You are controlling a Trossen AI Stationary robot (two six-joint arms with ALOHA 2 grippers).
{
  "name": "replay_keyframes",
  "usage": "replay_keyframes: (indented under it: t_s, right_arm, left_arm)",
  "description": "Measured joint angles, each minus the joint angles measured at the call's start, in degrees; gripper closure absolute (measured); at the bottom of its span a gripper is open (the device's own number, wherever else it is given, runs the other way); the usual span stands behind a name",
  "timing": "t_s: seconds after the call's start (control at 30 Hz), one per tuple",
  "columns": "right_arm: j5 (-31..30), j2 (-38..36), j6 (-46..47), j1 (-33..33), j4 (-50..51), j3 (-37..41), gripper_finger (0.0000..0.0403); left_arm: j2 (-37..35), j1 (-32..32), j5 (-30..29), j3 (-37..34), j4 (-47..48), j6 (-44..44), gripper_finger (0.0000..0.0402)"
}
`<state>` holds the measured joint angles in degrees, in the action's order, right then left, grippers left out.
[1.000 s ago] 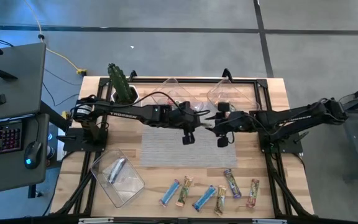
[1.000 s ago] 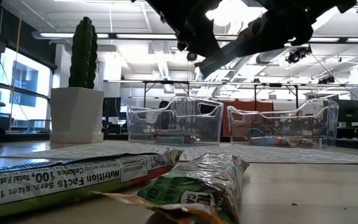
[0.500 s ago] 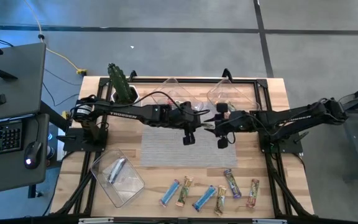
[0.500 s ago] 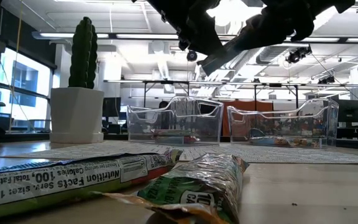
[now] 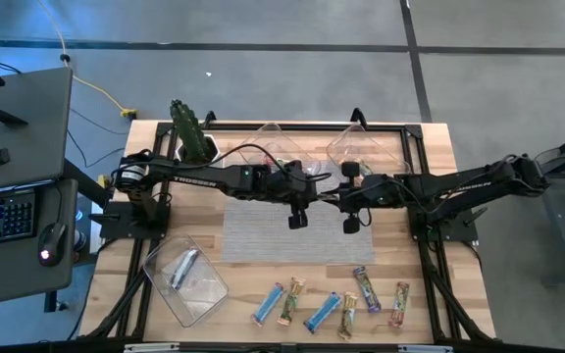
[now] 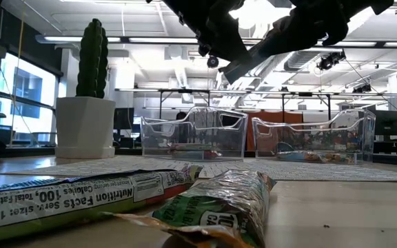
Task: Pick and place Granola Bars by type
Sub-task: Put the yellow granola bar into the top right transparent bin
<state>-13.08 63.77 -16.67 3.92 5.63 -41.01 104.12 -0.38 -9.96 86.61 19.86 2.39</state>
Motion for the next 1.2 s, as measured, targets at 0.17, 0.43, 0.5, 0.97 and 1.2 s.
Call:
replay_keyframes:
  t_s: [0.17,0.43,0.5,0.97,1.2]
  right_arm:
    - [0.0,0.0,0.3,0.0,1.3,0.0,0.0355]
    - [-2.4,0.0,4.6,0.0,5.6,0.0,0.0377]
    - [-6.9,0.0,5.4,0.0,8.2,0.0,0.0373]
    - [-36.2,0.0,21.2,-9.8,26.0,0.0,0.0371]
    - [-22.3,0.0,21.7,-20.8,20.0,8.2,0.0346]
  left_arm:
    - [0.0,0.0,0.0,0.0,-0.3,0.1,0.0312]
    - [0.0,0.0,-3.6,0.0,-0.2,0.1,0.0245]
    - [0.0,0.0,-5.0,0.0,-0.2,0.1,0.0239]
    - [0.0,0.0,-8.8,0.0,0.0,0.3,0.0239]
    - [0.0,0.0,-8.8,0.0,0.0,0.3,0.0239]
